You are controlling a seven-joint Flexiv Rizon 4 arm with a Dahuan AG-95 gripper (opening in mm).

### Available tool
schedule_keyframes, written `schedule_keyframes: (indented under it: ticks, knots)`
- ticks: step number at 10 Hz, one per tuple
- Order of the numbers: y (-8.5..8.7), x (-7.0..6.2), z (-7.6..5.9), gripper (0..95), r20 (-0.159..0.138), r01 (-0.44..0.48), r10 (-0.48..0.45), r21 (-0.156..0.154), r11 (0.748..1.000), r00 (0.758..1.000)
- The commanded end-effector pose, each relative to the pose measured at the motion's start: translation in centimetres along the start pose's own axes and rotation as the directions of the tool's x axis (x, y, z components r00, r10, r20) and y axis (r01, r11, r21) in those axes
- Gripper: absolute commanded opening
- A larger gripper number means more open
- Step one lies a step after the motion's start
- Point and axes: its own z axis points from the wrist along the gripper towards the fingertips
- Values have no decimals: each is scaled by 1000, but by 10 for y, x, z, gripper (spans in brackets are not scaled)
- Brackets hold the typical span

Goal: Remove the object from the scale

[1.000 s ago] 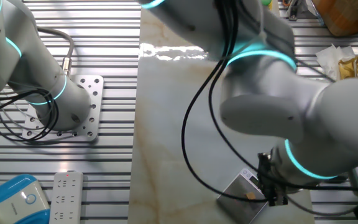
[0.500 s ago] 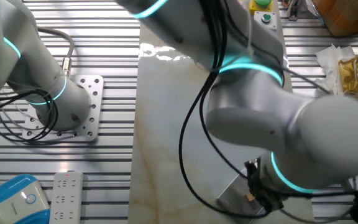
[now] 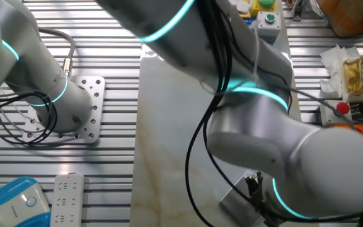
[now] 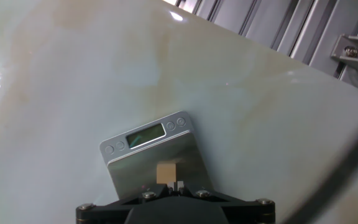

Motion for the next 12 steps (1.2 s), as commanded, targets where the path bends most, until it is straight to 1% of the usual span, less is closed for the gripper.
schedule_keyframes:
  ticks: [1, 3, 4, 5, 6, 8, 9, 12]
  knots:
    - [0, 1, 1, 0, 11, -29, 29, -16, 999, 1000]
    - [0, 0, 2, 0, 15, -37, 37, -25, 999, 999]
    - [1, 1, 3, 190, 16, -34, 34, -26, 999, 999]
    - [1, 1, 6, 190, 17, -34, 34, -25, 999, 999]
    - [3, 2, 10, 380, 20, -35, 35, -26, 999, 999]
    - [4, 2, 13, 380, 19, -33, 34, -25, 999, 999]
    - [4, 2, 13, 570, 22, -33, 34, -28, 999, 999]
    - [4, 1, 14, 570, 21, -35, 36, -26, 999, 999]
